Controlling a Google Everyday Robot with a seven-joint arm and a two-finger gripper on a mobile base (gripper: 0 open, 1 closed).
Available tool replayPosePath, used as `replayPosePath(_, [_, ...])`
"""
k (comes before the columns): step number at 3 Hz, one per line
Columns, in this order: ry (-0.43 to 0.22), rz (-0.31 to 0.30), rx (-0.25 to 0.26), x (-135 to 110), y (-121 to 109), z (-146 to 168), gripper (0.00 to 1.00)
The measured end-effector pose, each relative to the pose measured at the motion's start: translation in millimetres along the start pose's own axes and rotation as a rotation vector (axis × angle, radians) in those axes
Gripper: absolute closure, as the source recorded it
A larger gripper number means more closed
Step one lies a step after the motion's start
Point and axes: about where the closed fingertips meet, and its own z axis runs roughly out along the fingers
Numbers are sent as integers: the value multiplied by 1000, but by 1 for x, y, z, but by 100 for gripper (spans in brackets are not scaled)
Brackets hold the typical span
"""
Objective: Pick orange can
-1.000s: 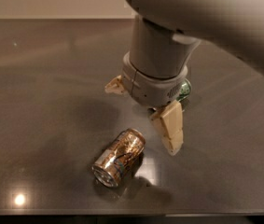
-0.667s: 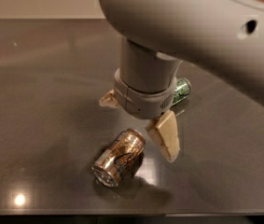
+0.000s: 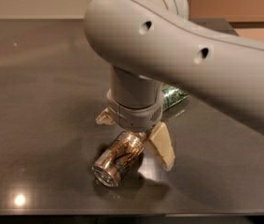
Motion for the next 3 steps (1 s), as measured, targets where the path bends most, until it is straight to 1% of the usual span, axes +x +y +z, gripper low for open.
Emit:
replayPosePath(1, [-4, -10, -28, 0, -1, 12, 19])
replayPosePath(2, [-10, -7, -43, 1, -1, 13, 42])
replayPosePath(3, [-20, -5, -46, -1, -2, 7, 64])
